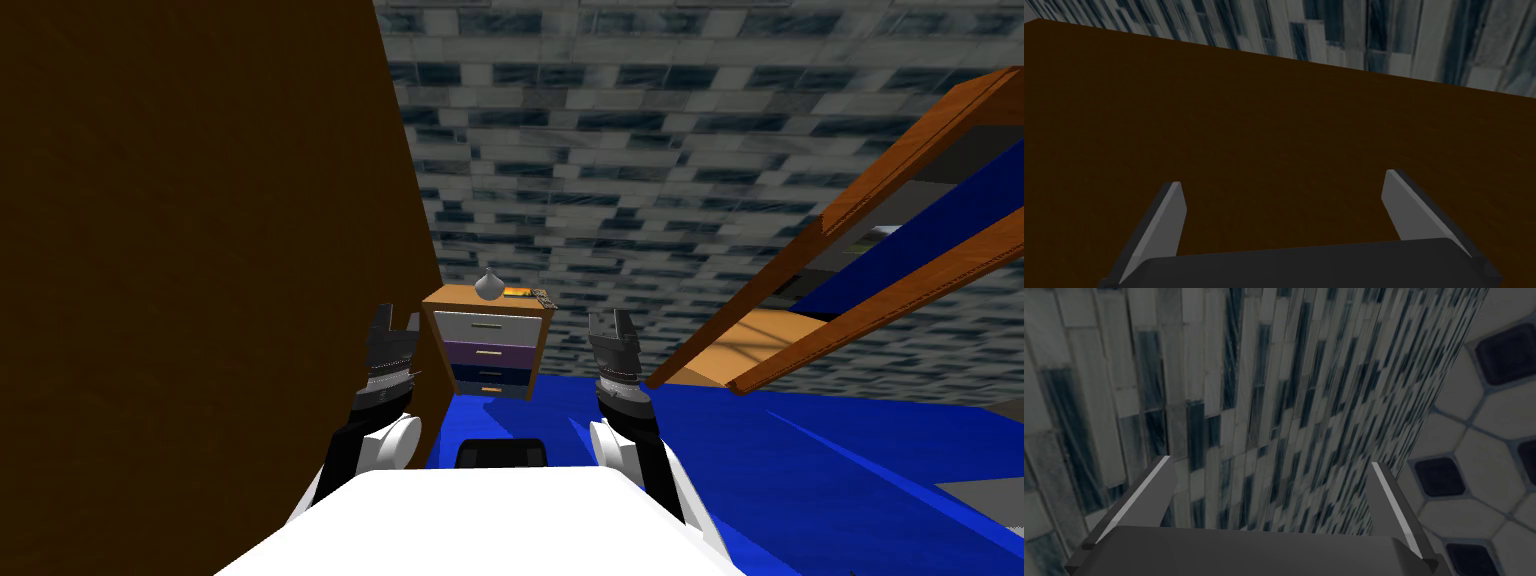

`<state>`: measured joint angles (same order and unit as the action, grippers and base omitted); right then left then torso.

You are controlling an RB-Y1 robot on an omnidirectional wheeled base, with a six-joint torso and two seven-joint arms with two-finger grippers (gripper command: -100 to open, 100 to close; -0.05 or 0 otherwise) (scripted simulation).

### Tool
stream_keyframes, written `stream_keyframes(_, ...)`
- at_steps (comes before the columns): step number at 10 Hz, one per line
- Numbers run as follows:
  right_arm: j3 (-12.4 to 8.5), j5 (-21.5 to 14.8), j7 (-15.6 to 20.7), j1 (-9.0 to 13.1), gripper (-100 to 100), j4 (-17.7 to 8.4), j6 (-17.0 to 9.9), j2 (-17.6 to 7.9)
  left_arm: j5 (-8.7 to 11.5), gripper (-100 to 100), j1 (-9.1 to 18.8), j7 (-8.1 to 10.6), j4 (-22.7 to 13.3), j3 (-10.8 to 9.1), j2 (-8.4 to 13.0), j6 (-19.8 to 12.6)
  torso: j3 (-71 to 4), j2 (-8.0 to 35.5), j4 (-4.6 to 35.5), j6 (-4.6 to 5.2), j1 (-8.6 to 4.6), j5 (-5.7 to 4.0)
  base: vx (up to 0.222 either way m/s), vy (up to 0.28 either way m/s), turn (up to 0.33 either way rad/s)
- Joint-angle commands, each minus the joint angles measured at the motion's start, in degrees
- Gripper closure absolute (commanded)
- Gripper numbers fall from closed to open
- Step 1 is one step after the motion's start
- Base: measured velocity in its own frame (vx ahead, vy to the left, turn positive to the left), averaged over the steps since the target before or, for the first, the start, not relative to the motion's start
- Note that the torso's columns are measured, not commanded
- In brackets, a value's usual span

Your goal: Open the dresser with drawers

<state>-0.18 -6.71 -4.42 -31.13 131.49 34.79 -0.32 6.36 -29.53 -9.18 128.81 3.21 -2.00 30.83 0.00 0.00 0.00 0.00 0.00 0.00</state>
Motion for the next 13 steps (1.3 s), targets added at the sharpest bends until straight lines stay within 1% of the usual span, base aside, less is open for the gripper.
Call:
stream_keyframes(1, 0.0, 0.0, 0.0, 0.0, 0, 0.0, 0.0, 0.0, 0.0, 0, 0.0, 0.0, 0.0, 0.0, 0.0, 0.0, -4.67, 2.32, 2.35, 0.0, 0.0, 0.0, 0.0, 0.0, 0.0)
stream_keyframes(3, 0.0, 0.0, 0.0, 0.0, 0, 0.01, 0.0, 0.0, 0.0, 0, 0.0, 0.0, 0.01, 0.0, 0.0, 0.0, -20.14, 10.03, 10.06, 0.0, 0.0, 0.0, 0.0, 0.0, 0.0)
stream_keyframes(9, 0.0, 0.0, 0.0, 0.0, 0, 0.02, 0.01, 0.0, 0.0, 0, 0.0, 0.0, 0.02, 0.0, 0.0, 0.01, -70.73, 35.39, 35.37, 0.0, 0.0, 0.0, 0.0, 0.0, 0.0)
stream_keyframes(10, 0.0, 0.0, 0.0, 0.0, 0, 0.02, 0.01, 0.0, -0.02, -100, 0.02, 0.02, 0.03, 0.05, 2.3, -0.45, -79.19, 39.62, 39.6, 0.0, 0.0, 0.0, 0.01, 0.0, -0.008)
stream_keyframes(11, 0.0, 0.0, 0.0, 0.0, 0, 0.0, 0.0, 0.0, -0.04, -100, 0.04, 0.04, 0.03, 0.11, 3.88, -0.91, -83.14, 41.54, 41.49, 0.0, 0.02, 0.01, 0.012, 0.001, -0.011)
stream_keyframes(13, 0.0, 0.0, 0.0, -0.01, 0, -0.01, 0.0, 0.0, -0.1, -100, 0.09, 0.1, 0.02, 0.27, 6.73, -2.25, -84.53, 42.19, 42.21, 0.0, 0.01, 0.0, 0.018, 0.001, -0.019)
